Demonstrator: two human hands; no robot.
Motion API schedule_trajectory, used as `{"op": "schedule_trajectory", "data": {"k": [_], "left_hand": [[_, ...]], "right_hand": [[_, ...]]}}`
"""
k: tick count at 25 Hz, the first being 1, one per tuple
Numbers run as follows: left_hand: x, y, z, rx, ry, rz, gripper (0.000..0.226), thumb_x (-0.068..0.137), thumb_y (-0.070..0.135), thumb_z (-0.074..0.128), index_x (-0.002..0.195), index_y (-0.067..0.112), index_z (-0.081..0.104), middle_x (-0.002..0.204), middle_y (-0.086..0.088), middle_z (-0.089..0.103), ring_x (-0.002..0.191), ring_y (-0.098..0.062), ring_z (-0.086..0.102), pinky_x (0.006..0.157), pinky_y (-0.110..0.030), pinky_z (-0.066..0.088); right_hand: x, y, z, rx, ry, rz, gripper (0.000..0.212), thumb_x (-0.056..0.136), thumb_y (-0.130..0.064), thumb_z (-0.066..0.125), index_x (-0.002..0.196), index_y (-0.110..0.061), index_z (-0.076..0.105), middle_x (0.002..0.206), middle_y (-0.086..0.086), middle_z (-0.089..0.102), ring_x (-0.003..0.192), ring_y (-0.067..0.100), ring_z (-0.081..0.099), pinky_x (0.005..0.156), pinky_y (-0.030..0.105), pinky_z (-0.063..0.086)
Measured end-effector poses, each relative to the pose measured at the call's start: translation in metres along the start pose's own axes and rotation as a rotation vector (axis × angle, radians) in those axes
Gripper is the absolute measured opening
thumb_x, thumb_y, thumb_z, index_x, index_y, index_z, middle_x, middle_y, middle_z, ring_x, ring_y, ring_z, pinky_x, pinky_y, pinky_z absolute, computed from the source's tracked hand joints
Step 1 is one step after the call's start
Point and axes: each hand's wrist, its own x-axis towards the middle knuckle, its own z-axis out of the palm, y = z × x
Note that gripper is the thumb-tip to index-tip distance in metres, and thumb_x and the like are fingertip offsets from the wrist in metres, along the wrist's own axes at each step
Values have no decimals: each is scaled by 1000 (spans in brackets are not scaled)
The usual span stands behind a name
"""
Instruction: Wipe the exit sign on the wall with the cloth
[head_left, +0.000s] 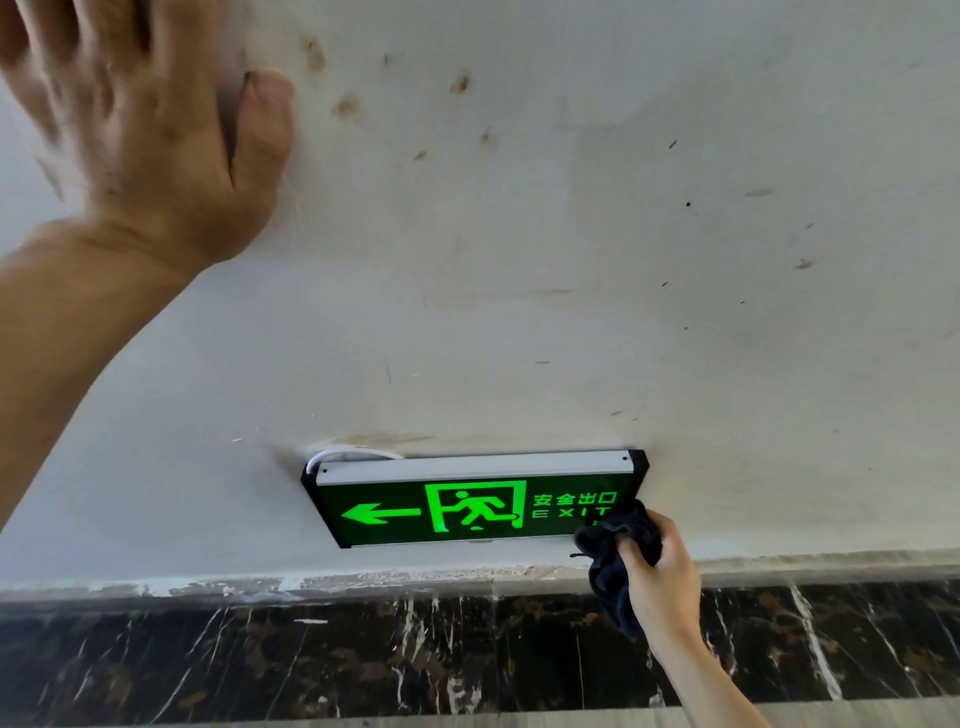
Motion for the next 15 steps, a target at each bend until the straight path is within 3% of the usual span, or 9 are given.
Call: {"op": "schedule_trajectory", "data": {"k": [5,7,10,12,15], "left_hand": [[9,15,-18,34,77,120,48,101,50,33,142,30,16,144,-21,40,128,-40,42,103,-62,35],[14,27,-31,10,79,109,44,101,50,31,138,30,19,137,-21,43,121,-43,47,97,-63,39],[15,47,-50,-7,72,114,43,100,53,26,132,24,26,125,-23,49,107,-44,52,89,-63,43],[16,53,-58,-2,60,121,46,100,54,23,129,19,29,125,-27,51,108,-45,51,90,-64,42],[14,55,-63,15,13,95,48,99,56,19,127,19,28,127,-32,53,112,-49,50,92,-65,40]], "right_hand": [[-6,30,-3,-226,-234,198,19,81,-17,68,94,-29,60,82,-10,67,79,9,62,60,23,42],[-17,44,0,-192,-223,331,23,79,-13,70,99,-19,63,87,-1,68,83,17,62,70,33,47],[-24,55,11,279,-97,596,36,83,-2,66,118,-5,59,106,24,66,102,40,61,89,46,46],[-25,47,17,581,-109,727,36,89,-5,58,125,-8,57,118,29,62,110,45,58,88,48,45],[-22,26,20,924,-205,771,38,93,-7,45,130,-9,53,117,24,62,98,39,60,77,46,48]]}}
